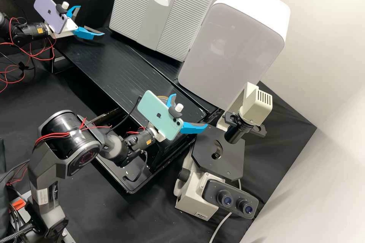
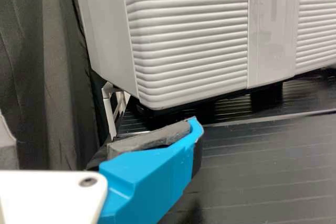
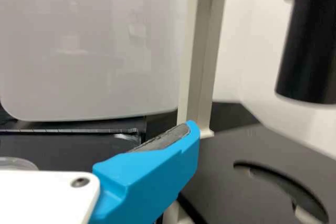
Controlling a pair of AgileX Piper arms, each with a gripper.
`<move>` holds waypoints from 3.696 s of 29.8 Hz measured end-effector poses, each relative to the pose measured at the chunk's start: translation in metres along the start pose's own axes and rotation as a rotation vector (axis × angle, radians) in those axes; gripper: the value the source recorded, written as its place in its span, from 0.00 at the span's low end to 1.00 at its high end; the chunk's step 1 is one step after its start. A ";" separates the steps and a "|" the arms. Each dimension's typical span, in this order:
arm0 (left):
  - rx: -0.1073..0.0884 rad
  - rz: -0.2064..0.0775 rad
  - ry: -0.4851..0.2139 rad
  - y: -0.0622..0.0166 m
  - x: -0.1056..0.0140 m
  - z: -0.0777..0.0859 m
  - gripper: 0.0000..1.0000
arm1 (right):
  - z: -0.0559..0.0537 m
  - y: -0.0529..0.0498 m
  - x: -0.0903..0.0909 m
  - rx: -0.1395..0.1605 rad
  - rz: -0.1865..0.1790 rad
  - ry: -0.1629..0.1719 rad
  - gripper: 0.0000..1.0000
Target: Slide the petri dish to the left
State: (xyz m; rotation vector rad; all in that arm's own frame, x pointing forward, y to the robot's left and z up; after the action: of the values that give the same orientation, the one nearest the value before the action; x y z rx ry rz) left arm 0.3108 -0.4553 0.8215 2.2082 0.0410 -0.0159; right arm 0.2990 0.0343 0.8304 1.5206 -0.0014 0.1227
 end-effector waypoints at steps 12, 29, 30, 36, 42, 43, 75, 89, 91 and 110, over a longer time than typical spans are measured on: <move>0.000 0.000 0.000 0.0000 0.000 0.000 1.00 | 0.047 -0.003 0.003 0.026 0.003 -0.093 1.00; 0.000 0.000 0.000 0.0000 0.000 0.000 1.00 | 0.016 -0.018 -0.021 0.036 -0.032 0.018 1.00; 0.000 0.000 0.000 0.0000 0.000 0.000 1.00 | 0.015 -0.017 -0.021 0.036 -0.029 0.023 1.00; 0.000 0.000 0.000 0.0000 0.000 0.000 1.00 | 0.012 -0.014 -0.024 0.035 -0.019 0.032 1.00; 0.000 0.000 0.000 0.0000 0.000 0.000 1.00 | 0.002 -0.003 -0.032 0.032 0.016 0.062 1.00; 0.000 0.000 0.000 0.0000 0.000 0.000 1.00 | 0.000 0.000 -0.034 0.031 0.025 0.068 1.00; 0.000 0.000 0.000 0.0000 0.000 0.000 1.00 | -0.012 -0.050 -0.053 -0.006 -0.163 0.079 1.00; 0.000 0.000 0.000 0.0000 0.000 0.000 1.00 | -0.009 -0.061 -0.047 0.000 -0.180 0.078 1.00; 0.000 0.000 0.000 0.0000 0.000 0.000 1.00 | -0.009 -0.061 -0.046 0.000 -0.178 0.079 1.00; 0.000 0.000 0.000 0.0000 0.000 0.000 1.00 | -0.007 -0.067 -0.033 0.001 -0.176 0.081 0.00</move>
State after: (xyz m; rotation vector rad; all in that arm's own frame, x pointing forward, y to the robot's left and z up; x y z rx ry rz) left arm 0.3108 -0.4553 0.8215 2.2082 0.0410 -0.0159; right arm 0.2708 0.0355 0.7608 1.5086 0.1962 0.0432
